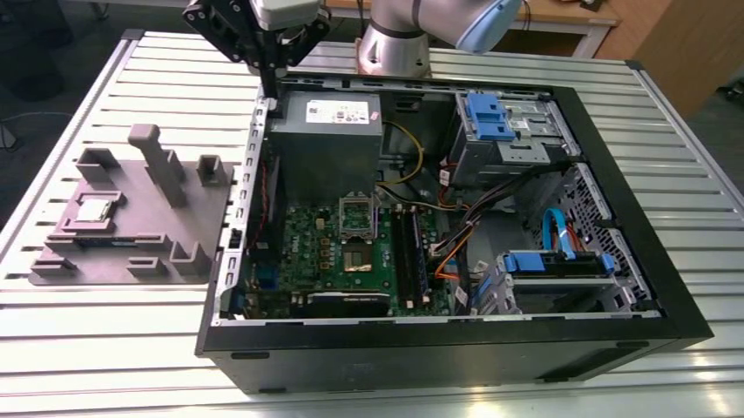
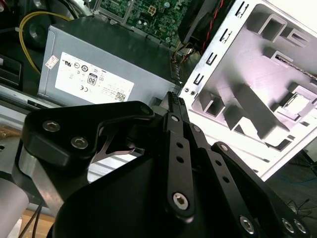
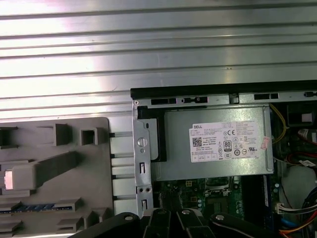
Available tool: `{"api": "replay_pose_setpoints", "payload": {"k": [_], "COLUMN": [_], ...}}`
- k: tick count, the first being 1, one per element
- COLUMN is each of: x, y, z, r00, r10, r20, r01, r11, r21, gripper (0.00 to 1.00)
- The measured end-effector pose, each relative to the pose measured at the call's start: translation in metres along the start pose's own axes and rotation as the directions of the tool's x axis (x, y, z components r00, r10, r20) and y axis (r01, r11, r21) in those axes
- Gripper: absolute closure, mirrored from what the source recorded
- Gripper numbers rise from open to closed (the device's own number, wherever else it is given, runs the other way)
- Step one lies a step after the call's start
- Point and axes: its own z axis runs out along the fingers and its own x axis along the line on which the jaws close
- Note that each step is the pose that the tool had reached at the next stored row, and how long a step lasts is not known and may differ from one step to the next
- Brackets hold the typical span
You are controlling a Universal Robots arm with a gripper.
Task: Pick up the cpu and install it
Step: 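Reach for the cpu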
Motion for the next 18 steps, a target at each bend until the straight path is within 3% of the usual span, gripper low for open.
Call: {"api": "replay_pose_setpoints", "payload": {"k": [18], "x": [0.0049], "y": [-0.0004], "z": [0.0007], "r00": [1.0000], "r10": [0.000], "r20": [-0.0009], "r01": [0.000], "r11": [1.0000], "r21": [0.0001], "gripper": [0.89]}}
